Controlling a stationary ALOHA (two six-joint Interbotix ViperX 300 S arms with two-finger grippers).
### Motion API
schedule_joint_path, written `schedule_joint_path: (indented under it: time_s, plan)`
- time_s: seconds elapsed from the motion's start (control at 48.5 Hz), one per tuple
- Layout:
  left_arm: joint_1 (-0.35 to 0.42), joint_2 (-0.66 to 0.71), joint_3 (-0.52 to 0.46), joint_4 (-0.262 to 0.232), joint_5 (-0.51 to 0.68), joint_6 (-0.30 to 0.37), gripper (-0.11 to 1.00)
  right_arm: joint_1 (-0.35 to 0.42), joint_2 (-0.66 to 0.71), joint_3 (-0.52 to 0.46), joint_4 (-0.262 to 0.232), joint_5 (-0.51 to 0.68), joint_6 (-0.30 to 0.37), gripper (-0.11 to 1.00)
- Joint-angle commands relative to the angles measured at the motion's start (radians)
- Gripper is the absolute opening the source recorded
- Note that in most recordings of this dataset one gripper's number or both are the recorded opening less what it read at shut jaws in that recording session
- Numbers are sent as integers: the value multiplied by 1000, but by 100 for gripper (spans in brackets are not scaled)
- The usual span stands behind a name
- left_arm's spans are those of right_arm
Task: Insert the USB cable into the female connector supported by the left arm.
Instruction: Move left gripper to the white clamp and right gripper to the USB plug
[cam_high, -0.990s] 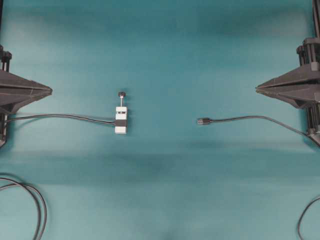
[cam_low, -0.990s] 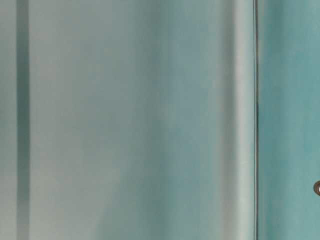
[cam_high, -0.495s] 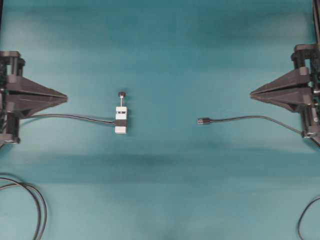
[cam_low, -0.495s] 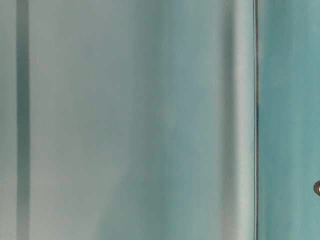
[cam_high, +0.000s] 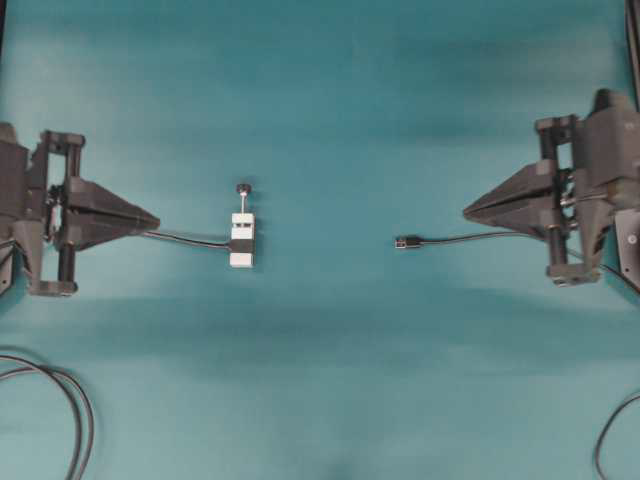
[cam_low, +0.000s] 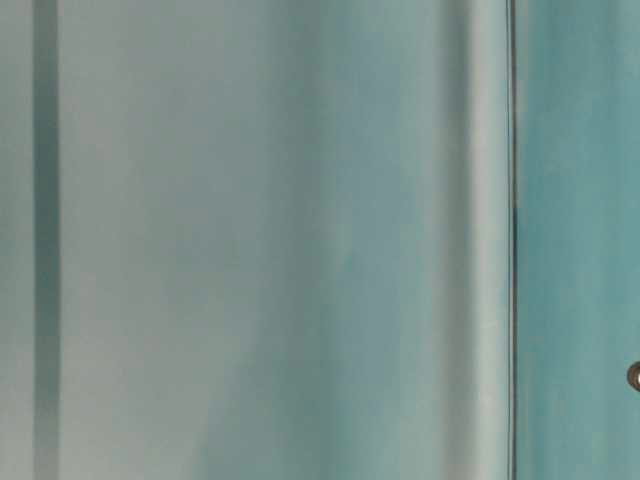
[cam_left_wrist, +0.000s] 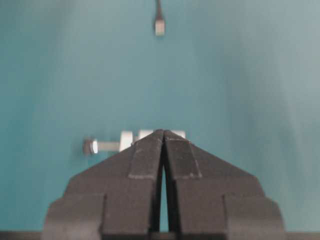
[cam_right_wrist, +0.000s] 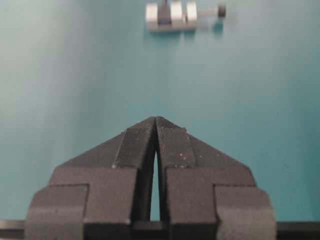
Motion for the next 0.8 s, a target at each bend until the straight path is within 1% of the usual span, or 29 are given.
schedule_joint_path:
  time_s: [0.0, 0.062, 0.206, 0.289, 0.351, 0.371, 0.433, 0.557, 0.578, 0.598, 0.639, 0.784]
  plan:
    - [2, 52, 9, -2, -55, 6, 5, 0, 54, -6, -2, -41, -2, 0]
    - [0, 97, 31, -2, -124, 5, 5, -3, 89, 9, -2, -81, 0, 0]
    - [0, 212, 94, -3, -351, 0, 5, -3, 156, 66, -2, -212, 14, 0]
    - [2, 272, 103, -6, -440, -2, 11, -3, 176, 89, -2, -262, 34, 0]
    - [5, 324, 97, -8, -480, 0, 17, -9, 192, 98, -2, -276, 51, 0]
    - [6, 342, 95, -9, -486, 0, 21, -12, 196, 100, -2, -276, 55, 0]
    - [8, 394, 86, -9, -506, 0, 38, -17, 215, 103, -2, -276, 61, 0]
    - [8, 508, 54, -9, -537, 2, 74, -20, 272, 91, -2, -287, 63, 0]
    - [5, 528, 48, -9, -537, 2, 79, -20, 284, 86, -2, -291, 63, 0]
    - [5, 545, 40, -8, -535, 0, 81, -20, 296, 83, -2, -298, 64, 0]
    - [2, 578, 28, -9, -538, -2, 80, -20, 322, 78, -2, -311, 66, 0]
    - [2, 666, -6, -9, -581, -2, 64, -20, 417, 64, -2, -407, 67, 1]
